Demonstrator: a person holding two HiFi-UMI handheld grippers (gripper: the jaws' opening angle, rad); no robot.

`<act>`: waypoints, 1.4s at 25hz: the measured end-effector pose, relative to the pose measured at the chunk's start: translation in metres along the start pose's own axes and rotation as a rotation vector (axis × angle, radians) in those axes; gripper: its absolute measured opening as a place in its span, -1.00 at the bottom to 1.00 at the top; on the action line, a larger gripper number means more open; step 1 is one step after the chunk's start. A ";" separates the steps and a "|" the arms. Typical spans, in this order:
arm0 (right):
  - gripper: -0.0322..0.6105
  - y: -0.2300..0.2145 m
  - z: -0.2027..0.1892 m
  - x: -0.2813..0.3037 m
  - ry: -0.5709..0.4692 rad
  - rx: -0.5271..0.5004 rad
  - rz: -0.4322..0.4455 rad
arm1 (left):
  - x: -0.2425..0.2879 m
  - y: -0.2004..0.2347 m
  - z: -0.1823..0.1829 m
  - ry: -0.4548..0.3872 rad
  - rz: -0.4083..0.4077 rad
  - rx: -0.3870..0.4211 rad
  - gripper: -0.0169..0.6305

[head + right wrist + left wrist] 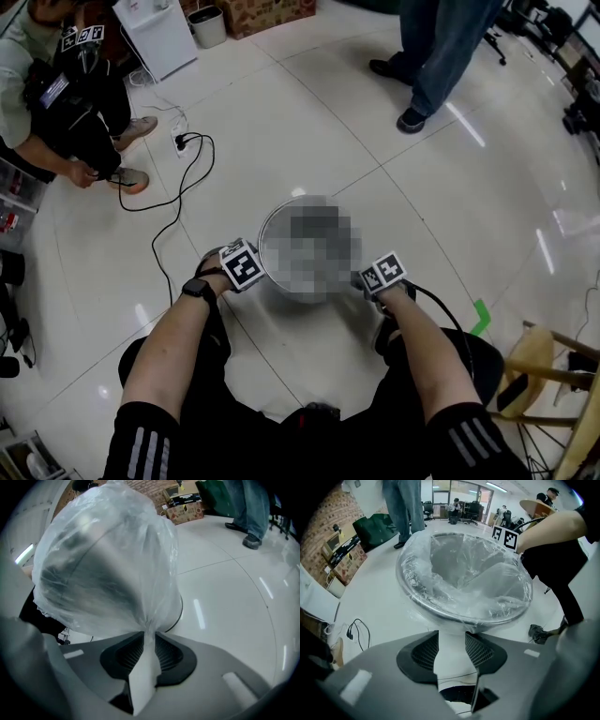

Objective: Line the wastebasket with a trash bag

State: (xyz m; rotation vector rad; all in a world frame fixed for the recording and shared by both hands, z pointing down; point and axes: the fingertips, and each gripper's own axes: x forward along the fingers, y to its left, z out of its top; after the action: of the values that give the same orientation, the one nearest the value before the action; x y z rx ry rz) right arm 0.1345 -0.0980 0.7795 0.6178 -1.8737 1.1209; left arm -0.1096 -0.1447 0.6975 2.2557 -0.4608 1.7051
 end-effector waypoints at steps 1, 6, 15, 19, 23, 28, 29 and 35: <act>-0.58 0.000 -0.001 -0.003 0.001 0.010 0.009 | 0.000 0.000 -0.001 0.012 -0.002 -0.002 -0.42; -0.50 -0.002 -0.003 -0.030 -0.001 0.038 0.039 | -0.001 -0.004 -0.006 0.019 -0.009 0.001 -0.42; -0.30 -0.011 0.051 -0.123 -0.214 0.043 -0.042 | -0.020 -0.001 -0.026 0.042 0.026 -0.011 -0.42; -0.39 0.015 0.103 -0.176 -0.366 -0.111 -0.169 | -0.047 0.008 -0.023 -0.024 0.076 -0.069 -0.42; -0.69 0.070 0.147 -0.224 -0.518 -0.256 -0.197 | -0.103 0.016 0.017 -0.191 0.148 -0.084 -0.42; -0.88 0.143 0.166 -0.278 -0.708 -0.357 -0.143 | -0.195 0.003 0.071 -0.445 0.211 -0.077 -0.42; -0.88 0.156 0.165 -0.287 -0.741 -0.369 -0.126 | -0.213 -0.001 0.077 -0.489 0.228 -0.082 -0.42; -0.88 0.212 0.148 -0.317 -0.856 -0.416 -0.049 | -0.282 -0.055 0.094 -0.694 0.212 -0.100 -0.44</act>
State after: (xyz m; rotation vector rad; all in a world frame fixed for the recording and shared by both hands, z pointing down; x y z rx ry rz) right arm 0.0805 -0.1297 0.3750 0.9803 -2.6858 0.3975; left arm -0.0760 -0.1086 0.3994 2.7529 -0.9285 0.8886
